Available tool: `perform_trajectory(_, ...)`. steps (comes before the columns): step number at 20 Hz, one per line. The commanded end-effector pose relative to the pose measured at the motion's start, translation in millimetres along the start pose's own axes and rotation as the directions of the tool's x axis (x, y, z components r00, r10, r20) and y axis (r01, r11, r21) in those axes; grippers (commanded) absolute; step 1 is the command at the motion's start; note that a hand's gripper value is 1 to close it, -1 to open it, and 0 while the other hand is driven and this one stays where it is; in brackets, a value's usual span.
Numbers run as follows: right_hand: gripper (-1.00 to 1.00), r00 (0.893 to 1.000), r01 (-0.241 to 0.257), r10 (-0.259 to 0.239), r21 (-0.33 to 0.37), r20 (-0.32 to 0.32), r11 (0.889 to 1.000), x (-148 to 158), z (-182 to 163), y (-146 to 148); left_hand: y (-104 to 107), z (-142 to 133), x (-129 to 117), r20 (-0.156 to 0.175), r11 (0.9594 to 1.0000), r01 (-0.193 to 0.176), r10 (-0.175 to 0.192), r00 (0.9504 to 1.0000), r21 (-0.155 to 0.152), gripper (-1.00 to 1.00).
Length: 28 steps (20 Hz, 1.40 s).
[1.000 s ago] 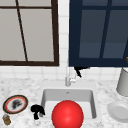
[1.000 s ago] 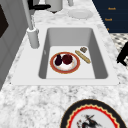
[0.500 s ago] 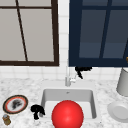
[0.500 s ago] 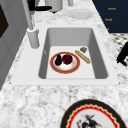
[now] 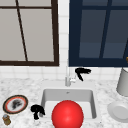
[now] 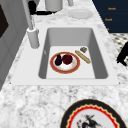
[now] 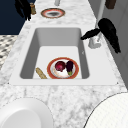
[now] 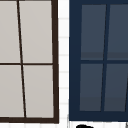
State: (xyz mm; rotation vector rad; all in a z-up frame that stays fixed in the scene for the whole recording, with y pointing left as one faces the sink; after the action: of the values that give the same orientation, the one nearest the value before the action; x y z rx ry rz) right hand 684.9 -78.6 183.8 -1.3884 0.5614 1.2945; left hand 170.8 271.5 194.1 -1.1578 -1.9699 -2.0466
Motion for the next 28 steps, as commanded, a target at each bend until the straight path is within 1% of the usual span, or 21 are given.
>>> perform_trajectory(1,-1.00,0.991,0.032,-0.027,-0.037,0.129,0.999,8,0,9,0,0,0,0.000,1.0000,0.000,0.000,1.0000,0.000,0.00)
perform_trajectory(4,-1.00,0.985,0.076,-0.062,-0.080,0.159,0.994,2,-3,7,0,0,0,0.000,1.0000,0.000,0.000,1.0000,0.000,0.00)
perform_trajectory(8,-1.00,0.975,0.133,-0.106,-0.130,0.194,0.983,-6,-10,7,0,0,0,0.000,1.0000,0.000,0.000,1.0000,0.000,0.00)
perform_trajectory(9,-1.00,0.971,0.147,-0.119,-0.127,0.209,0.981,-7,-12,11,0,0,0,0.000,1.0000,0.000,0.000,1.0000,0.000,0.00)
perform_trajectory(10,-1.00,0.970,0.155,-0.125,-0.137,0.210,0.978,-10,-16,15,0,0,0,0.000,1.0000,0.000,0.000,1.0000,0.000,0.00)
perform_trajectory(11,-1.00,0.966,0.170,-0.134,-0.154,0.219,0.973,-11,-20,16,0,0,0,0.000,1.0000,0.000,0.000,1.0000,0.000,0.00)
perform_trajectory(15,-1.00,0.944,0.206,-0.148,-0.176,0.296,0.963,-11,-25,27,0,0,0,0.000,1.0000,0.000,0.000,1.0000,0.000,0.00)
perform_trajectory(17,-1.00,0.936,0.223,-0.154,-0.193,0.318,0.956,-13,-28,32,0,0,0,0.000,1.0000,0.000,0.000,1.0000,0.000,0.00)
perform_trajectory(18,-1.00,0.937,0.232,-0.168,-0.187,0.305,0.954,-18,-24,38,0,0,0,0.000,1.0000,0.000,0.000,1.0000,0.000,0.00)
perform_trajectory(19,-1.00,0.935,0.244,-0.175,-0.201,0.307,0.949,-19,-25,41,0,0,0,0.000,1.0000,0.000,0.000,1.0000,0.000,0.00)
perform_trajectory(20,-1.00,0.929,0.252,-0.176,-0.206,0.327,0.946,-20,-26,44,0,0,0,0.000,1.0000,0.000,0.000,1.0000,0.000,0.00)
perform_trajectory(21,-1.00,0.924,0.246,-0.159,-0.223,0.347,0.943,-19,-28,45,0,0,0,0.000,1.0000,0.000,0.000,1.0000,0.000,0.00)
perform_trajectory(22,-1.00,0.929,0.230,-0.153,-0.202,0.336,0.952,-12,-27,47,0,0,0,0.000,1.0000,0.000,0.000,1.0000,0.000,0.00)
perform_trajectory(23,-1.00,0.930,0.226,-0.149,-0.202,0.337,0.953,-18,-28,49,0,0,0,0.000,1.0000,0.000,0.000,1.0000,0.000,0.00)
perform_trajectory(24,-1.00,0.931,0.237,-0.160,-0.210,0.328,0.949,-20,-30,53,0,0,0,0.000,1.0000,0.000,0.000,1.0000,0.000,0.00)
perform_trajectory(25,-1.00,0.925,0.244,-0.164,-0.207,0.342,0.947,-21,-33,54,0,0,0,0.000,1.0000,0.000,0.000,1.0000,0.000,0.00)
perform_trajectory(27,-1.00,0.910,0.263,-0.161,-0.232,0.382,0.936,-22,-34,61,0,0,0,0.000,1.0000,0.000,0.000,1.0000,0.000,0.00)
perform_trajectory(28,-1.00,0.904,0.282,-0.177,-0.232,0.389,0.931,-21,-35,63,0,0,0,0.000,1.0000,0.000,0.000,1.0000,0.000,0.00)
